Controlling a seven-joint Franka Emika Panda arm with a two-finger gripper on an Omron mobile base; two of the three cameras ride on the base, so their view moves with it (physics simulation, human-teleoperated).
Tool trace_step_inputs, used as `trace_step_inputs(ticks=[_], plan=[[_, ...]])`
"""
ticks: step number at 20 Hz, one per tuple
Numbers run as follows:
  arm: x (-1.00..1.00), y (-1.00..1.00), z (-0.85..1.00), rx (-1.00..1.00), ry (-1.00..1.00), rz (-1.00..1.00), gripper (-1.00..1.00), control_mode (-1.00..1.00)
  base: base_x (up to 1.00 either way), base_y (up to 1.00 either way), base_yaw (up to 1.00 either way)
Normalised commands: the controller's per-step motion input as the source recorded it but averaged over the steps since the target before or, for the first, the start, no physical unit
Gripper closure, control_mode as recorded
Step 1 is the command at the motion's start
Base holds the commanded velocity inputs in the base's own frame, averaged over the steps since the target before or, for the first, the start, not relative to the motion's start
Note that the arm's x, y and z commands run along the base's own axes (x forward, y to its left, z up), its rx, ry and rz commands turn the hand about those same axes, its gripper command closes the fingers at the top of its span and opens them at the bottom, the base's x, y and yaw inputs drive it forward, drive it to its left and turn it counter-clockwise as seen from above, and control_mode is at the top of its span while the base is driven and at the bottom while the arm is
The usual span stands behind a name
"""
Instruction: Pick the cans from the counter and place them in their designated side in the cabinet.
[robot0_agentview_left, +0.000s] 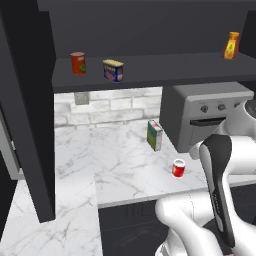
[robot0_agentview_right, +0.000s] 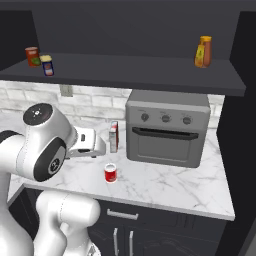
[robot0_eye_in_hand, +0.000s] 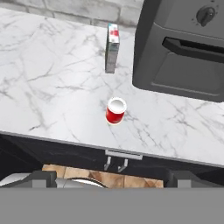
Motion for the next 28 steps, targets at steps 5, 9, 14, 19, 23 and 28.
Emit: trace_step_inputs(ticks=[5, 9, 14, 19, 23, 28], plan=[[0.12, 0.0, -0.06, 0.02, 0.0, -0.04, -1.0, -1.0, 0.0, 0.0, 0.0], [0.12, 0.0, -0.06, 0.02, 0.0, -0.05, -1.0, -1.0, 0.0, 0.0, 0.0], [0.11, 0.0, -0.08, 0.04, 0.0, -0.06, -1.0, -1.0, 0.0, 0.0, 0.0], [0.08, 0.0, -0.09, 0.06, 0.0, -0.06, -1.0, -1.0, 0.0, 0.0, 0.0], [0.07, 0.0, -0.1, 0.05, 0.0, -0.05, -1.0, -1.0, 0.0, 0.0, 0.0], [0.08, 0.0, -0.13, 0.03, 0.0, -0.06, -1.0, -1.0, 0.0, 0.0, 0.0]])
